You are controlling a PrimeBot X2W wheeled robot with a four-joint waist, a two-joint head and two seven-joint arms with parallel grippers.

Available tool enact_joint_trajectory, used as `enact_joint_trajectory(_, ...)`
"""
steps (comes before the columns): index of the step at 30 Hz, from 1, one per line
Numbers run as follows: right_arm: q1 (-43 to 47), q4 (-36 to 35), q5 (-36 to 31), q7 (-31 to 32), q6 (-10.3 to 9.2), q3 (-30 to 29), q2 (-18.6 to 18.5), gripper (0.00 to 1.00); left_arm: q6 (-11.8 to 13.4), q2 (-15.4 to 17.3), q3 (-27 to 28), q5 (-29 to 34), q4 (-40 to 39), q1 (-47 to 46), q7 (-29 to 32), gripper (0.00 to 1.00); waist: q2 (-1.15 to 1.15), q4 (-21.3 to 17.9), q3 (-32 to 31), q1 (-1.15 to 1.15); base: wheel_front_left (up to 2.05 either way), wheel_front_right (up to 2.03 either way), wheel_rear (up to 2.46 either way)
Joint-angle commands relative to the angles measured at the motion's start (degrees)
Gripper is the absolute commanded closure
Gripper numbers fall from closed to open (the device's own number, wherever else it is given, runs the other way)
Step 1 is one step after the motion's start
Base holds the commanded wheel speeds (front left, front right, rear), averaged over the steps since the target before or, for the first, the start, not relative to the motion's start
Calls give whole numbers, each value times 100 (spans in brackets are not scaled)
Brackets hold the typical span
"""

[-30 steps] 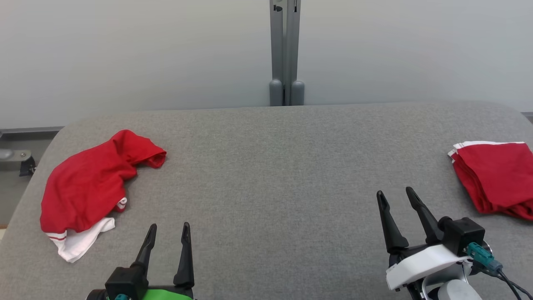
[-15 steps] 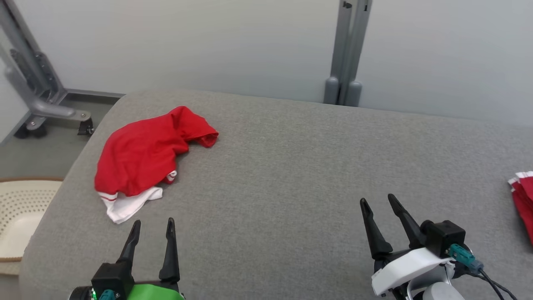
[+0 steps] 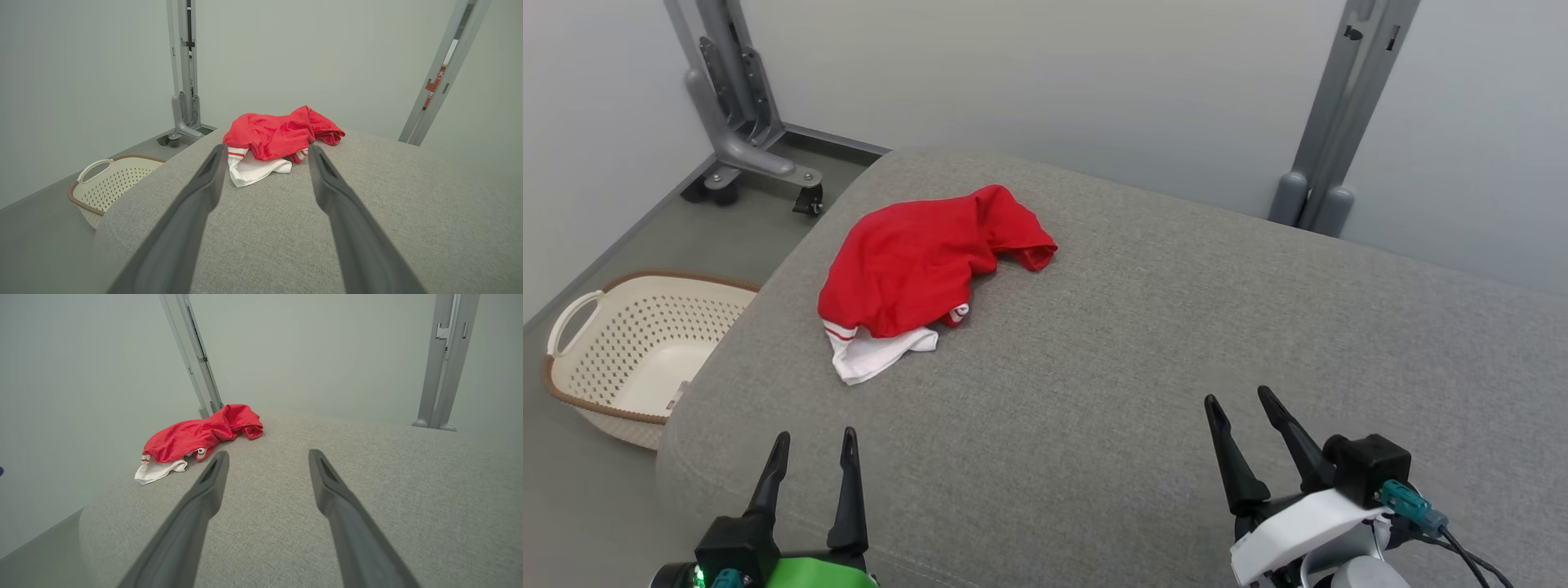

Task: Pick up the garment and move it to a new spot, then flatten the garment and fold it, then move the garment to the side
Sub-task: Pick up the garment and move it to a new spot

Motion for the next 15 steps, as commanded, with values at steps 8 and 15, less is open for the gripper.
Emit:
enact_joint_trajectory(8,-68,42,56,-15,-4,94,14,0,-22,20,70,2,-32,37,-3,0,0,165,32,0,0,0,0)
enact_joint_trajectory(15,-195,44,13,-15,-4,148,-11,0,145,20,169,-17,73,-131,-3,0,0,68,209,0,0,0,0)
